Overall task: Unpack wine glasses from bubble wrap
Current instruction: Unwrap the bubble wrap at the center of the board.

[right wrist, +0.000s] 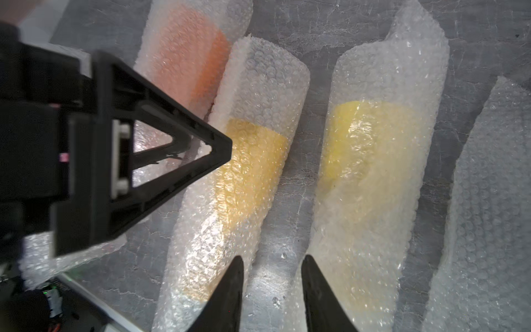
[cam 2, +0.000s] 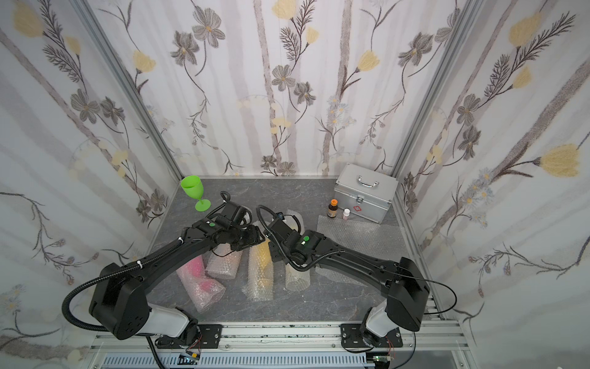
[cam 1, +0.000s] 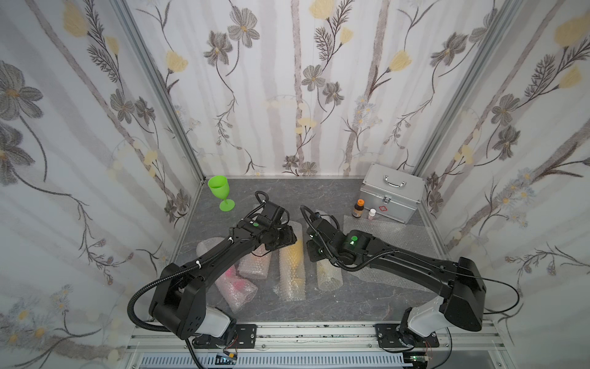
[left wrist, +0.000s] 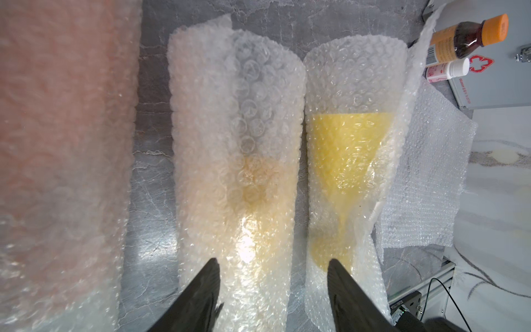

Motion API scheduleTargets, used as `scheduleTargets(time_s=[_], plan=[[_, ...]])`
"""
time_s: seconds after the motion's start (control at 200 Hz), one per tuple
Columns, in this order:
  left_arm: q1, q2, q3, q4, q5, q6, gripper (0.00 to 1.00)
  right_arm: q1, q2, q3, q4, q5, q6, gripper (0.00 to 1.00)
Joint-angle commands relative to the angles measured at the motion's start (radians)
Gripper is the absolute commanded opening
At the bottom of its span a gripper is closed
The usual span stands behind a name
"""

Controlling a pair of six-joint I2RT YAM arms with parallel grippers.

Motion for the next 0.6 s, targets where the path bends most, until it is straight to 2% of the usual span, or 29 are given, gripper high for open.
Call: scheduleTargets(time_s=[0.0, 0.145, 0.35, 0.595], plan=[[0.004, -0.019, -0.017, 0.038, 0.008, -0.015, 0.62, 0.015, 0.063, 0.055, -0.082, 0.105, -0.015, 0.36], [0.007, -0.038, -0.036, 0.046, 0.013, -0.02, 0.62, 0.027, 0.141, 0.099, -0.146, 0.167, -0.036, 0.37], [0.009, -0.044, -0.046, 0.054, 0.014, -0.03, 0.62, 0.024, 0.18, 0.094, -0.153, 0.153, -0.051, 0.37], [0.006, -0.027, -0.035, 0.084, 0.05, -0.054, 0.62, -0.005, 0.123, 0.016, -0.087, 0.112, -0.044, 0.25]])
